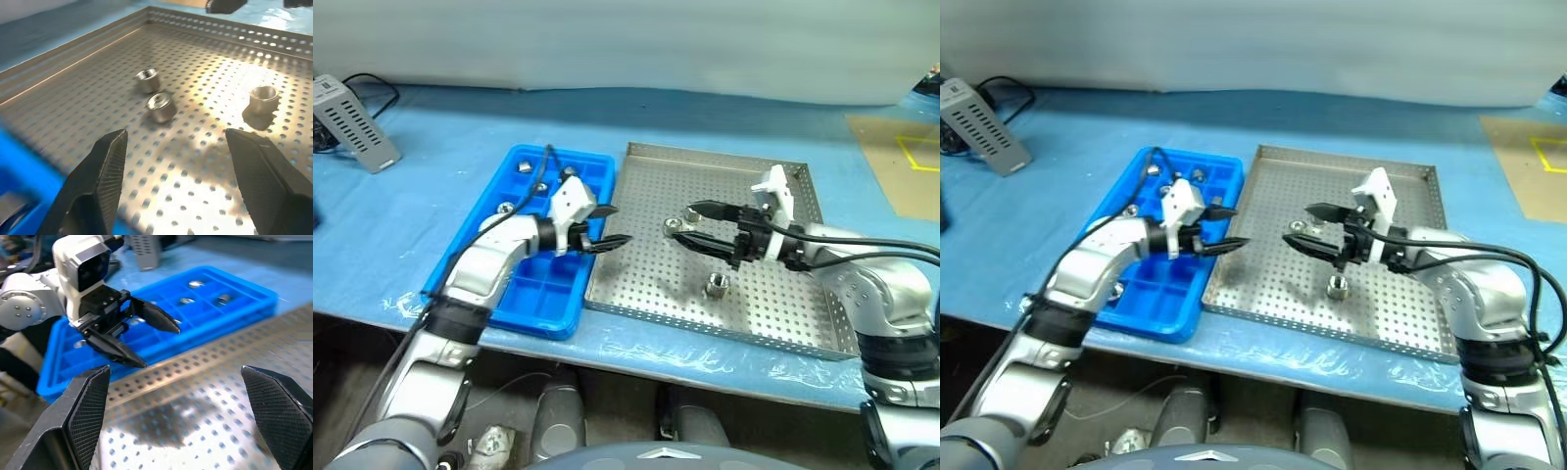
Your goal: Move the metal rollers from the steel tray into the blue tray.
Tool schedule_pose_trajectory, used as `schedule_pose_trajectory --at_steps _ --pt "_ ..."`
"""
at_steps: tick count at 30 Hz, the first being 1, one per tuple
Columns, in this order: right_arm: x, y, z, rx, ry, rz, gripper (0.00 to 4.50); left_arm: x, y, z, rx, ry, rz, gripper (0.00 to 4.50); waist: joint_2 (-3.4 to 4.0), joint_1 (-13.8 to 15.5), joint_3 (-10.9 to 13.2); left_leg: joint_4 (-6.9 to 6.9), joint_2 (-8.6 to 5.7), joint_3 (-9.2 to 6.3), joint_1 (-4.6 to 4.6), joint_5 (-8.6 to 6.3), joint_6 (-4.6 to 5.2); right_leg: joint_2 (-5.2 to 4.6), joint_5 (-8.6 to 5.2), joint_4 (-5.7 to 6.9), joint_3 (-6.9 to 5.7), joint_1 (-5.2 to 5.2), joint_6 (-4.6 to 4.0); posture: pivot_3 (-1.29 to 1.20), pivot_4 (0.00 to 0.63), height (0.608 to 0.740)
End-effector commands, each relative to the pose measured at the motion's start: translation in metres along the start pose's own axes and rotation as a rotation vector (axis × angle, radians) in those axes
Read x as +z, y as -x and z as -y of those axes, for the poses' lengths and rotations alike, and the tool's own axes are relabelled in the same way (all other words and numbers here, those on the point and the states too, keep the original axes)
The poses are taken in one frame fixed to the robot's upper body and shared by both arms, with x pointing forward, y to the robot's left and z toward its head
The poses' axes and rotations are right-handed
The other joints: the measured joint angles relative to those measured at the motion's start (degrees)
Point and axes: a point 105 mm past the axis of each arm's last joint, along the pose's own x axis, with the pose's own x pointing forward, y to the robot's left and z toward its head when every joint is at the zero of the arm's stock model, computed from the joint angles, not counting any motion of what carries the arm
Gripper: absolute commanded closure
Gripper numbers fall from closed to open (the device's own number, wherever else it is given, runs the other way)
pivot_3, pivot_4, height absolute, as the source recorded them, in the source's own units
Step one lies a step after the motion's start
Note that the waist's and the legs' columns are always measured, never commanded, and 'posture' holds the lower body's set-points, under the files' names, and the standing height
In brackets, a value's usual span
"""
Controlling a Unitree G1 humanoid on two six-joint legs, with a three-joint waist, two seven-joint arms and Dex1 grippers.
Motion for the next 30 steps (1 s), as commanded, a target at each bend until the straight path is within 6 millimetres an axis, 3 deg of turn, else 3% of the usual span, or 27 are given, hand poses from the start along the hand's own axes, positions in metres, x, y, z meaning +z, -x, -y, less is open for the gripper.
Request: schedule_pose_trajectory --at_steps 1,10,17,20,23,27,30 --pt "0.01 0.018 -0.004 -0.068 0.028 0.045 0.0 0.001 -0.02 0.005 -0.102 -0.062 0.004 1.12 0.01 -0.6 0.0 0.0 -0.01 0.01 0.0 -0.02 0.03 0.0 0.0 0.0 0.0 0.0 0.0 -0.25 0.15 0.74" --pt "-0.006 0.047 -0.014 -0.238 -0.012 0.051 0.0 0.0 -0.073 0.029 -0.335 -0.037 0.032 1.12 0.03 -3.9 0.0 0.17 -0.07 0.06 0.1 -0.28 0.47 -0.01 0.01 -0.13 0.04 0.22 0.02 -0.43 0.15 0.74" --pt "-0.014 0.056 -0.022 -0.296 -0.032 0.053 0.0 -0.007 -0.095 0.046 -0.419 -0.06 0.009 1.12 0.08 -5.5 0.0 0.2 -0.04 0.06 0.22 -0.45 0.74 -0.05 0.11 -0.67 0.02 0.64 0.19 -0.49 0.15 0.74" --pt "-0.015 0.059 -0.023 -0.314 -0.035 0.056 0.0 -0.011 -0.097 0.05 -0.439 -0.067 0.0 1.12 0.09 -6.2 -0.1 0.19 -0.04 0.06 0.16 -0.53 0.88 -0.07 0.12 -0.86 0.02 0.67 0.21 -0.51 0.15 0.74" --pt "-0.016 0.062 -0.023 -0.326 -0.036 0.057 0.0 0.002 -0.096 0.037 -0.393 -0.064 0.043 1.12 0.09 -6.5 -0.1 0.19 -0.06 0.07 0.11 -0.58 0.95 -0.1 0.12 -0.94 0.01 0.67 0.21 -0.51 0.15 0.74" --pt "-0.036 0.056 -0.031 -0.288 -0.03 -0.024 0.0 0.025 -0.079 0.017 -0.329 -0.05 0.126 1.12 0.09 -6.5 -0.1 0.2 -0.05 0.07 0.12 -0.58 0.95 -0.12 0.12 -0.92 -0.02 0.68 0.2 -0.49 0.15 0.74" --pt "-0.064 0.053 -0.026 -0.303 -0.001 -0.125 0.0 0.033 -0.064 0.012 -0.32 -0.028 0.157 1.12 0.09 -6.6 -0.1 0.18 -0.03 0.08 0.15 -0.58 0.94 -0.11 0.12 -0.92 -0.02 0.7 0.2 -0.46 0.15 0.74"
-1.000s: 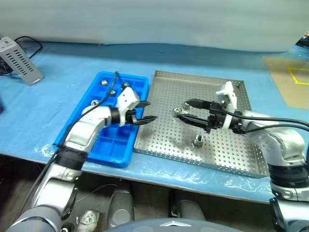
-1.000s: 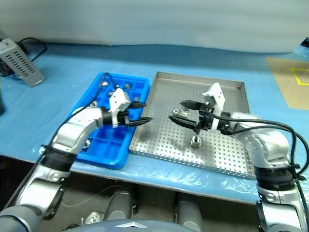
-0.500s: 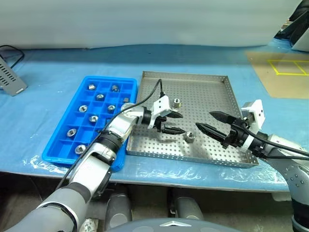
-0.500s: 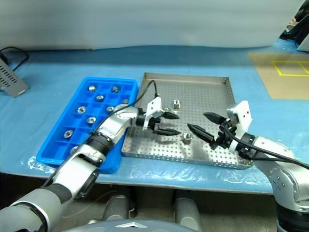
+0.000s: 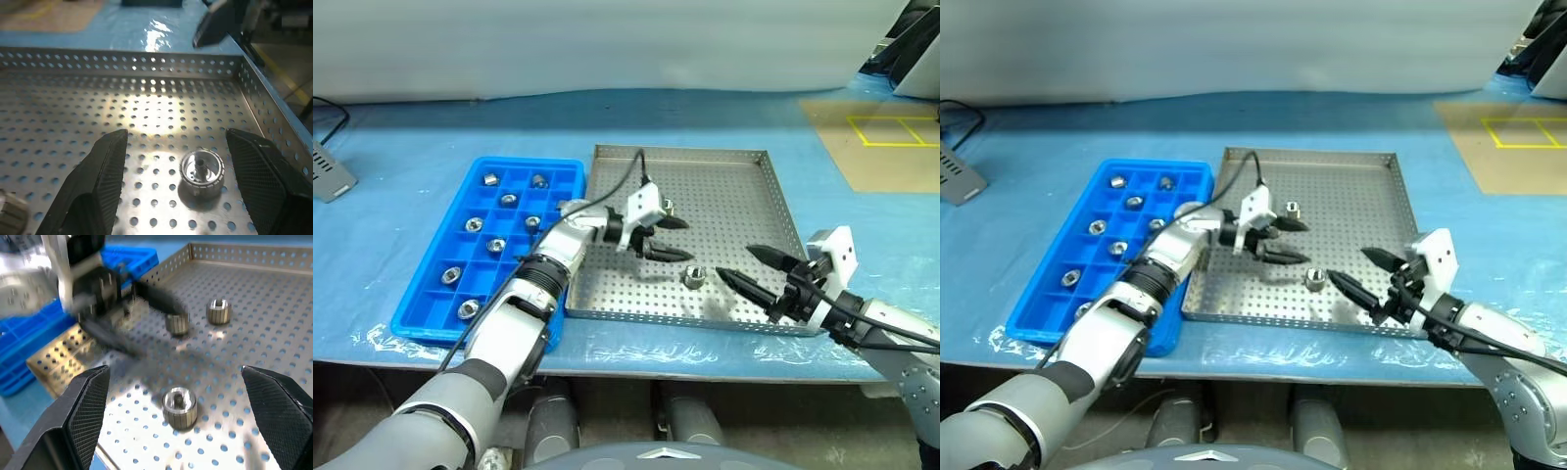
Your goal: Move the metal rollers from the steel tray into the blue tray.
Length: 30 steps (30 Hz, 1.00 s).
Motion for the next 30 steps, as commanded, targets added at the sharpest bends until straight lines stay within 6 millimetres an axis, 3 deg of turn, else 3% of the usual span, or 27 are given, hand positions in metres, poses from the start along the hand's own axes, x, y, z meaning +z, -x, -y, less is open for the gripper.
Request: schedule_pose_trajectory --at_steps 1,4,13,16,21,30 --pt "-0.018 -0.008 0.003 -0.008 0.048 -0.041 0.0 0.022 0.017 0.003 -0.017 0.009 0.069 1.12 0.0 0.0 0.0 -0.02 0.01 0.0 0.0 0.0 0.0 0.0 0.0 0.0 -0.01 0.0 0.0 -0.44 0.15 0.74" --pt "-0.029 -0.02 0.009 -0.023 0.067 -0.061 0.0 0.02 0.034 0.01 -0.02 0.036 0.04 1.12 0.0 -0.1 0.0 -0.04 0.0 0.01 0.0 0.0 -0.01 -0.01 -0.01 -0.01 -0.01 -0.01 -0.01 -0.41 0.15 0.74" --pt "-0.003 -0.033 -0.006 0.097 0.103 0.037 0.0 0.015 0.067 0.031 0.05 0.12 -0.004 1.12 0.03 0.2 0.0 -0.09 0.01 0.01 -0.02 0.0 -0.01 -0.03 -0.01 -0.02 -0.04 -0.02 -0.02 -0.36 0.15 0.74" --pt "-0.004 -0.034 -0.012 0.124 0.13 0.007 0.0 0.011 0.077 0.033 0.097 0.168 -0.011 1.12 0.03 0.2 0.0 -0.13 0.04 0.02 -0.01 0.01 -0.03 -0.01 -0.02 -0.01 -0.07 -0.03 -0.02 -0.35 0.15 0.74" --pt "-0.013 -0.034 0.0 0.084 0.142 -0.038 0.0 0.021 0.081 0.029 0.174 0.195 0.038 1.12 0.03 0.3 0.0 -0.08 0.01 0.01 -0.01 0.02 -0.06 -0.04 -0.02 0.0 -0.07 0.0 -0.02 -0.32 0.15 0.74" --pt "-0.017 -0.039 0.02 0.063 0.142 -0.066 0.0 0.021 0.081 0.031 0.216 0.216 0.034 1.12 0.03 0.3 0.0 -0.15 0.05 0.01 -0.01 0.03 -0.08 0.0 -0.02 -0.02 -0.07 -0.04 -0.01 -0.3 0.15 0.74"
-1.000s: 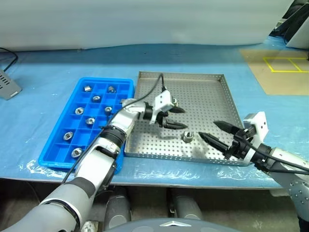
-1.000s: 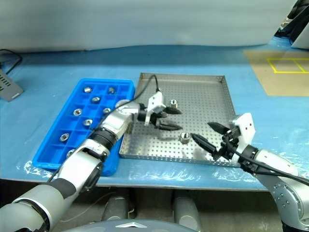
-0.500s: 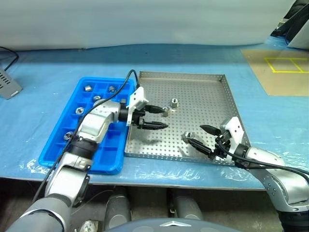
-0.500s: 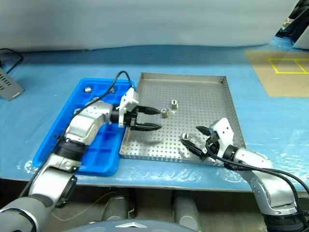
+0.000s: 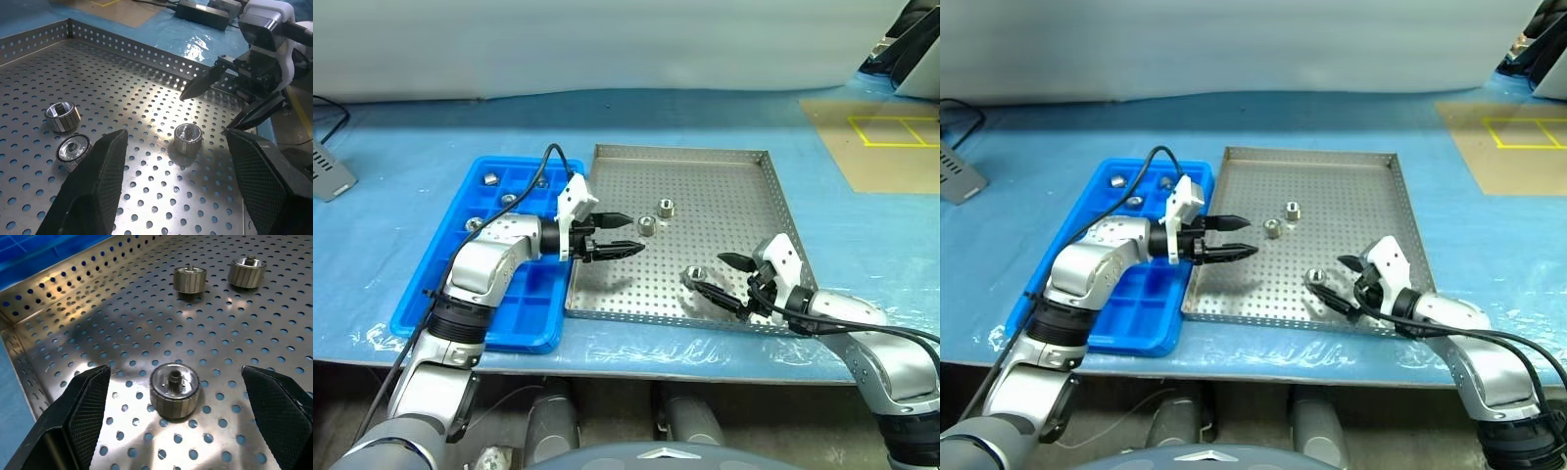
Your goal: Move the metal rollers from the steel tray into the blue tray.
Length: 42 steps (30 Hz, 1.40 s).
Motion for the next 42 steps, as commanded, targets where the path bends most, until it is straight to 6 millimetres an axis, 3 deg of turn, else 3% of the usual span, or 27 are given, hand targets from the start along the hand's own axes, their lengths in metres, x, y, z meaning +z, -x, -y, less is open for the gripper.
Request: schedule_pose_trajectory --at_steps 1,8,18,40,42 --pt "0.007 -0.001 0.003 0.013 0.032 0.019 0.0 0.015 0.003 0.0 0.002 -0.024 0.03 1.12 0.0 0.0 0.0 0.0 0.0 0.0 0.0 0.0 0.0 0.0 0.0 0.0 0.0 0.0 0.0 -0.29 0.15 0.74" --pt "0.002 -0.005 0.001 0.036 0.03 -0.005 0.0 0.029 -0.001 -0.003 0.013 -0.019 0.034 1.12 0.0 0.1 0.0 0.02 -0.02 0.0 -0.01 0.0 0.0 -0.01 0.0 0.01 0.0 0.01 0.0 -0.28 0.15 0.74" --pt "-0.009 -0.01 0.003 0.046 -0.008 -0.023 0.0 0.033 -0.024 0.018 0.017 -0.017 0.036 1.12 0.0 0.2 0.0 0.03 -0.03 0.0 -0.02 0.0 0.0 -0.03 0.0 0.0 0.01 0.0 0.0 -0.27 0.15 0.74" --pt "-0.006 -0.014 -0.023 0.137 0.041 -0.014 0.0 0.023 -0.013 0.02 0.037 -0.021 0.014 1.12 0.0 0.1 0.0 -0.02 -0.01 0.0 -0.01 0.0 -0.01 0.0 -0.01 -0.01 0.0 -0.02 0.01 -0.26 0.15 0.74" --pt "-0.007 -0.014 -0.022 0.127 0.044 -0.014 0.39 0.022 -0.011 0.019 0.041 -0.021 0.013 1.08 0.0 0.1 0.0 -0.02 -0.01 0.0 -0.01 0.0 -0.01 0.0 -0.01 -0.01 0.01 -0.02 0.02 -0.26 0.15 0.74"
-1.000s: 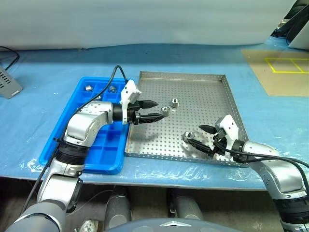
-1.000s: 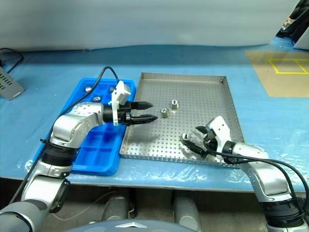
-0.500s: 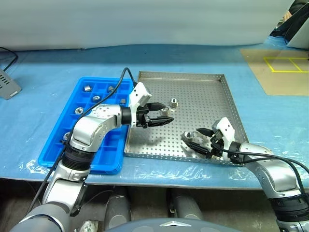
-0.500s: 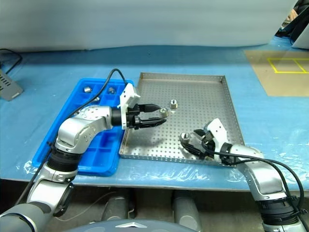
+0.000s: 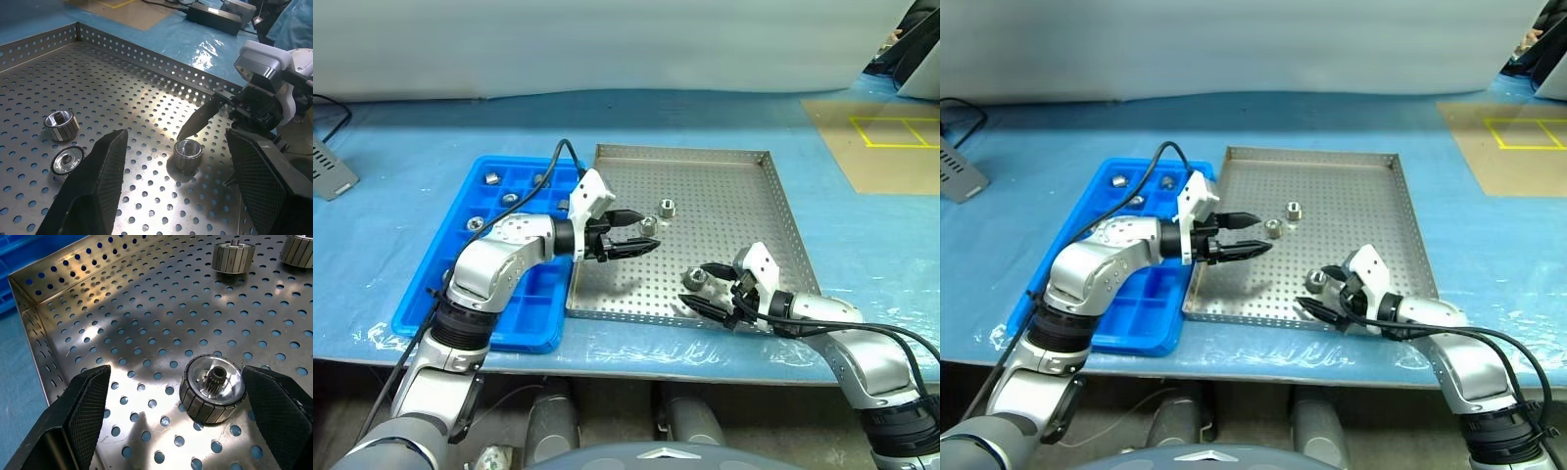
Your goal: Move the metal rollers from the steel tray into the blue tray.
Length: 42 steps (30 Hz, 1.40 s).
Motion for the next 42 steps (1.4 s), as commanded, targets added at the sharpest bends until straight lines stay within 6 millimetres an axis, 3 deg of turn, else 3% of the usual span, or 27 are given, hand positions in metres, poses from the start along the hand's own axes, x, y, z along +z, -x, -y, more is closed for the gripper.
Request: schedule_pose_trajectory --at_steps 1,4,9,11,12,15,17,18,21,26,34,37,38,42 --pt "0.007 0.001 -0.003 0.0 0.044 0.021 0.54 0.007 0.002 0.006 -0.014 -0.027 0.022 1.08 0.0 0.0 0.0 0.0 0.0 0.0 0.0 0.0 0.0 0.0 0.0 0.0 0.0 0.0 0.0 -0.26 0.15 0.74" --pt "0.007 0.001 -0.001 0.001 0.046 0.024 0.54 0.003 0.005 0.007 -0.014 -0.027 0.018 1.08 0.0 0.0 0.0 0.0 0.0 0.0 0.0 0.0 0.0 0.0 0.0 0.0 0.0 0.0 0.01 -0.26 0.15 0.74" --pt "0.006 0.002 0.002 -0.019 0.053 0.012 1.71 -0.01 0.013 -0.003 -0.001 -0.021 0.009 1.08 0.0 0.0 0.0 -0.01 0.0 0.0 -0.01 0.0 0.0 0.0 -0.01 0.0 0.0 -0.01 0.02 -0.26 0.15 0.74" --pt "0.005 0.001 0.001 -0.006 0.057 0.015 1.71 -0.017 0.017 -0.008 0.004 -0.019 0.005 1.08 0.0 0.0 0.0 -0.01 0.0 0.0 0.0 0.0 0.0 0.0 -0.03 -0.01 0.0 -0.01 0.05 -0.26 0.15 0.74" --pt "0.006 0.0 0.0 -0.001 0.054 0.021 2.22 -0.022 0.018 -0.012 0.006 -0.018 0.002 1.08 0.0 0.0 0.0 -0.01 0.0 0.0 0.0 0.0 -0.01 0.0 -0.03 -0.01 0.0 -0.01 0.06 -0.27 0.15 0.74" --pt "0.007 0.002 0.004 -0.03 0.061 0.028 3.0 -0.039 0.023 -0.02 0.01 -0.017 -0.006 1.08 0.0 0.0 0.0 -0.01 0.0 0.0 -0.01 0.0 -0.01 0.0 -0.04 -0.01 0.01 -0.02 0.06 -0.27 0.15 0.74" --pt "0.01 0.001 0.004 -0.023 0.049 0.046 3.0 -0.047 0.024 -0.022 0.01 -0.019 -0.007 1.08 0.0 0.0 0.0 -0.03 0.0 0.0 -0.02 0.0 -0.01 0.0 -0.03 -0.02 0.01 -0.02 0.06 -0.27 0.15 0.74" --pt "0.011 0.001 0.003 -0.023 0.046 0.053 3.52 -0.049 0.025 -0.023 0.01 -0.022 -0.007 1.08 0.0 0.0 0.0 -0.04 -0.01 0.0 -0.02 0.0 0.0 0.0 -0.03 -0.03 0.01 -0.03 0.06 -0.27 0.15 0.74" --pt "0.014 0.002 0.007 -0.038 0.06 0.056 4.32 -0.054 0.025 -0.024 0.011 -0.029 -0.006 1.08 0.0 0.0 0.0 -0.05 0.0 0.0 -0.04 0.0 0.0 0.0 -0.03 -0.02 0.0 -0.04 0.05 -0.27 0.15 0.74" --pt "0.022 0.001 0.005 -0.036 0.064 0.087 4.42 -0.054 0.026 -0.027 0.013 -0.037 -0.004 1.08 0.0 0.0 0.0 -0.04 -0.01 0.0 0.01 0.0 -0.01 -0.01 -0.03 0.01 0.02 -0.02 0.05 -0.27 0.15 0.74" --pt "0.046 0.005 0.022 -0.09 0.015 0.208 4.42 -0.034 0.015 -0.018 0.009 -0.056 0.01 1.08 0.0 0.0 0.0 -0.05 0.0 0.01 0.0 0.0 -0.01 0.0 -0.02 0.01 0.03 -0.04 0.04 -0.26 0.15 0.74" --pt "0.067 -0.08 0.03 -0.097 -0.064 0.313 4.42 -0.021 0.008 -0.011 0.007 -0.057 0.017 1.08 -0.29 -1.8 0.0 0.0 0.07 0.02 0.14 0.02 -0.04 0.04 0.02 0.11 0.07 -0.04 -0.03 -0.26 0.15 0.74" --pt "0.076 -0.097 0.029 -0.097 -0.067 0.331 4.42 -0.018 0.006 -0.01 0.008 -0.057 0.018 1.08 -0.17 -1.9 0.0 0.16 0.07 0.0 0.11 0.07 -0.13 0.03 0.17 0.21 -0.05 -0.23 -0.23 -0.26 0.15 0.74" --pt "0.104 -0.105 0.033 -0.104 0.005 0.375 3.53 0.002 -0.005 -0.005 0.006 -0.058 0.026 1.08 0.05 0.0 0.1 -0.01 0.1 0.1 -0.33 0.32 -0.51 0.02 0.18 0.67 -0.23 -0.9 -0.36 -0.27 0.15 0.74"
